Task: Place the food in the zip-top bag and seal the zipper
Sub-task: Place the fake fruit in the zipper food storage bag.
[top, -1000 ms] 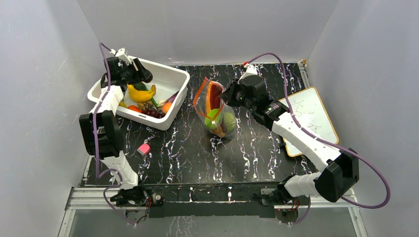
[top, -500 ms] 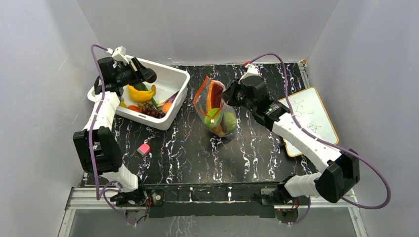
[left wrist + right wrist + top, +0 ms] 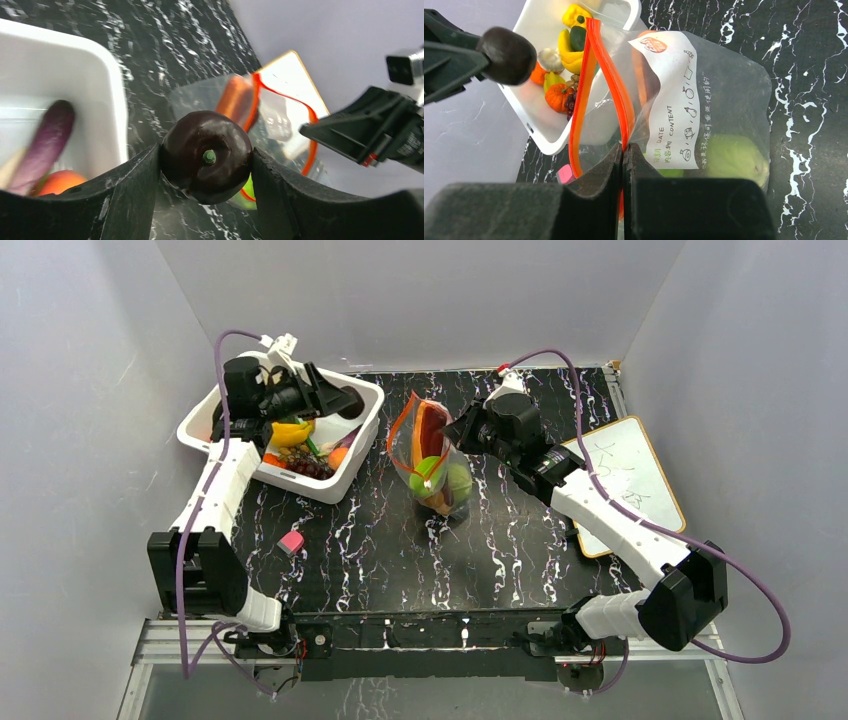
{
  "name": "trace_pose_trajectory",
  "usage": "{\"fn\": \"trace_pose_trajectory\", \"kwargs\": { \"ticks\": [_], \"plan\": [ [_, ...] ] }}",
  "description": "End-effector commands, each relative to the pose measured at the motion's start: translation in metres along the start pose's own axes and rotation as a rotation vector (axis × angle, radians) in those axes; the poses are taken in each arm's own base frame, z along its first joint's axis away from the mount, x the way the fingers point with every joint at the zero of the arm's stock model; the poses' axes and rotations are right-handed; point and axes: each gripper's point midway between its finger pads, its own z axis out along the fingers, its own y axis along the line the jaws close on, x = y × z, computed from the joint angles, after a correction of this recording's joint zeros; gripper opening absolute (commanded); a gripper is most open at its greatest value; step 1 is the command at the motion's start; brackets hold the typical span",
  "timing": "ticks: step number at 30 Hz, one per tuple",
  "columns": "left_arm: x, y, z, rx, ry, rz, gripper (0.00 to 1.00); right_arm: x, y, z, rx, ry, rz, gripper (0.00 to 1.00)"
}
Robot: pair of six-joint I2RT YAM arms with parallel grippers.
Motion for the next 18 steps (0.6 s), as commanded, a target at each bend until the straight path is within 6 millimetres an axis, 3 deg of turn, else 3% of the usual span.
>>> {"fn": "trace_pose_trajectory", "kwargs": {
  "ticks": [1,8,18],
  "plan": [
    [0.017,-0.054,-0.008,0.153,0.052,-0.009,0.43,-0.041,0.029,-0.007,-0.1,-0.14,0.037,0.0],
    [0.034,-0.101,-0.002,0.294,0.112,-0.031,0.43,-0.043,0.032,-0.006,-0.107,-0.145,0.058,0.0],
    [0.063,-0.123,0.022,0.363,0.171,-0.079,0.43,-0.049,0.041,-0.005,-0.137,-0.149,0.069,0.0]
  ]
}}
